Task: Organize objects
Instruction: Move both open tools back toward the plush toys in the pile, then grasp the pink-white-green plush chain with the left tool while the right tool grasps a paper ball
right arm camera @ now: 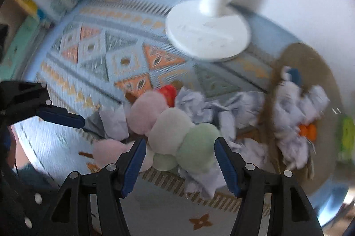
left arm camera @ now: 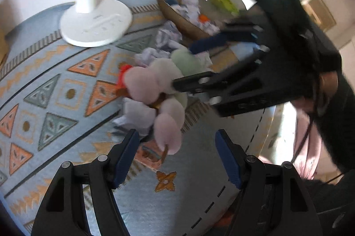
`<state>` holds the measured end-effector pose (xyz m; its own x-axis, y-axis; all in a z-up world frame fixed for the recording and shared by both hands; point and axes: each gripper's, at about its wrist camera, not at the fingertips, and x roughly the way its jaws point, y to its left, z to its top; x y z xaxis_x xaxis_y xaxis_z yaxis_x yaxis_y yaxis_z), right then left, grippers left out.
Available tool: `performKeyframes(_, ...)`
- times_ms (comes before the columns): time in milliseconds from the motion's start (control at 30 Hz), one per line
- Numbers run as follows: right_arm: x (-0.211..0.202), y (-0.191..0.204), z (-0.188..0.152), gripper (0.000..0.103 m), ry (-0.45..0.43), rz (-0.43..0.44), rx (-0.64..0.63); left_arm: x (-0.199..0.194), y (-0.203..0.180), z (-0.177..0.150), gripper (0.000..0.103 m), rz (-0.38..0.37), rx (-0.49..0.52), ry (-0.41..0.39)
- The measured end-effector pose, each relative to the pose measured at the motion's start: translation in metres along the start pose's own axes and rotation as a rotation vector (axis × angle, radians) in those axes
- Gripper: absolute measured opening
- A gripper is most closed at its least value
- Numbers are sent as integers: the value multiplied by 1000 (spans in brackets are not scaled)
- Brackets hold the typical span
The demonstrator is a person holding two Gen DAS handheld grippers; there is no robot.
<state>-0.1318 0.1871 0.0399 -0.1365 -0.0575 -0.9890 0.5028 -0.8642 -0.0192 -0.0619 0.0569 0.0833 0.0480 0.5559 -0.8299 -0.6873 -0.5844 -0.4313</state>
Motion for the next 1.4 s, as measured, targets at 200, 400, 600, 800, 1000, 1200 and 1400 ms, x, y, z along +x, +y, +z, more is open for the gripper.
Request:
performKeyframes(200, 27, -3, 6, 63, 44, 20, -69, 35, 0, 1, 62, 10, -27, 62)
performKeyframes(400, 19, -16, -2, 42, -39, 83, -6, 43, 16, -6, 25, -17, -104, 52)
performKeyframes(600, -19, -62, -27, 6, -201, 287, 273, 9, 19, -10, 24, -116, -154, -42)
performKeyframes(800, -32, -72, -57, 15, -225, 361, 432, -45, 44, -18, 24, -113, -227, -145)
performKeyframes(1000, -17, -32, -66, 28, -161, 360, 403, -81, 114, -50, 24, -39, -426, -213)
performKeyframes(1200, 13, 22, -37, 54, -95, 456, 372, -52, 159, -81, 26, 149, -520, -109)
performKeyframes(1400, 23, 29, -18, 62, -62, 354, 399, -52, 165, -92, 43, 243, -504, -45)
